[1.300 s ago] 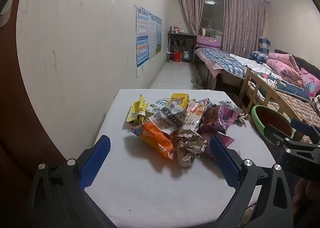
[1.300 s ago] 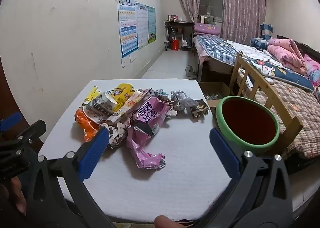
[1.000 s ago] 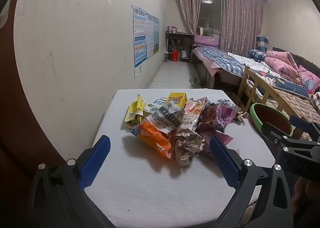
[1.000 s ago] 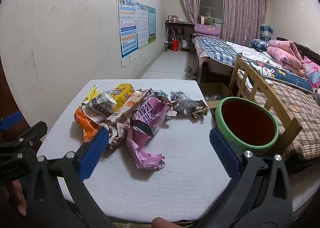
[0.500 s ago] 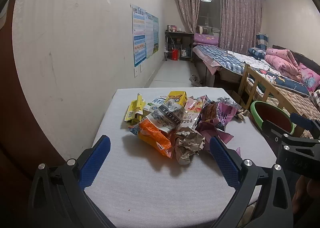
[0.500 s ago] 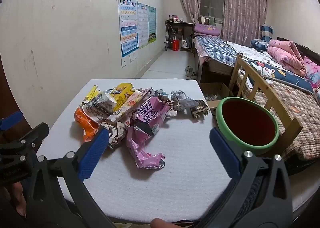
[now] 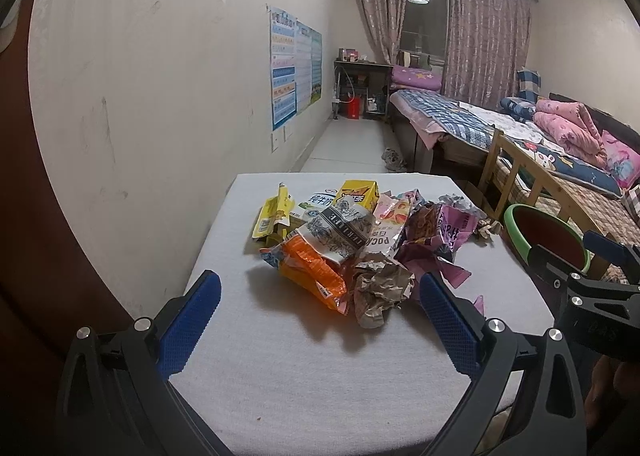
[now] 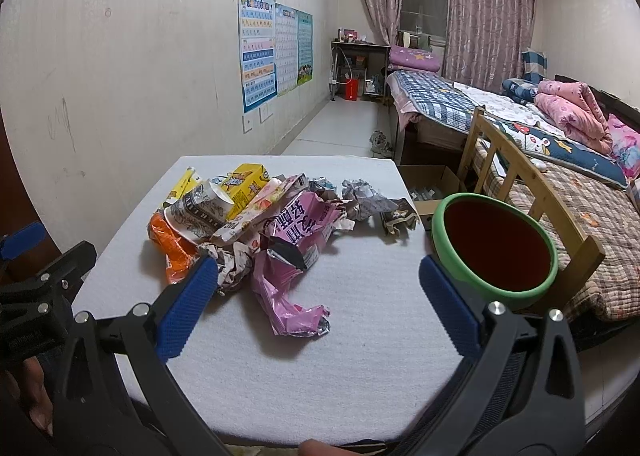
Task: Collect trash
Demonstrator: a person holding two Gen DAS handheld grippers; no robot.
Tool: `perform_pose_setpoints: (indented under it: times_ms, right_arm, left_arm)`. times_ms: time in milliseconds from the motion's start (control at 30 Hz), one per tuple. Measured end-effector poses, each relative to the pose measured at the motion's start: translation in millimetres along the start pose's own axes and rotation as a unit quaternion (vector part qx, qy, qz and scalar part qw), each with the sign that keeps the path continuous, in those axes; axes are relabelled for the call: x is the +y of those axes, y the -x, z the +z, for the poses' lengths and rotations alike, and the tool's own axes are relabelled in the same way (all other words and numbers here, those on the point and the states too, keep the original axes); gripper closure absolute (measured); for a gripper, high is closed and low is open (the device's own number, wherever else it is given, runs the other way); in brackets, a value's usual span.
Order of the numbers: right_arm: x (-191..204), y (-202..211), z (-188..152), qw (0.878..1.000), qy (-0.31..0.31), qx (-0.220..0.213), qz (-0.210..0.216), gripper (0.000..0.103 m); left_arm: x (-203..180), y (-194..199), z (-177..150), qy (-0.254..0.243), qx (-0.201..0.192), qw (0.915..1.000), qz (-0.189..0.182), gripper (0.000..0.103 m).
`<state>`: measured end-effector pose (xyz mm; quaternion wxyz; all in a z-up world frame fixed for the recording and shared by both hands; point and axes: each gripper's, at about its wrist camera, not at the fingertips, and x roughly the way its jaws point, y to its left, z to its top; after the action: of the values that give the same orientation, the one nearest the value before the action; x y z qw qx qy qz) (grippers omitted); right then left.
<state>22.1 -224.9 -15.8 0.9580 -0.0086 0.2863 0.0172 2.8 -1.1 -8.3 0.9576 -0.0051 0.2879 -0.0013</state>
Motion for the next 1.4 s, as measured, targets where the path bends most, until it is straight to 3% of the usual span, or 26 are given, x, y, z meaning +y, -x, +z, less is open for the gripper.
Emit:
perform_pose_setpoints:
  times_ms: [1400]
  right_arm:
    - [1.5, -1.7, -1.0, 1.000, 0.004, 0.002, 0.000, 0.003]
  left_arm:
    - [3.1, -0.2, 0.4, 0.002, 0.000, 1.0000, -0.001, 0.008]
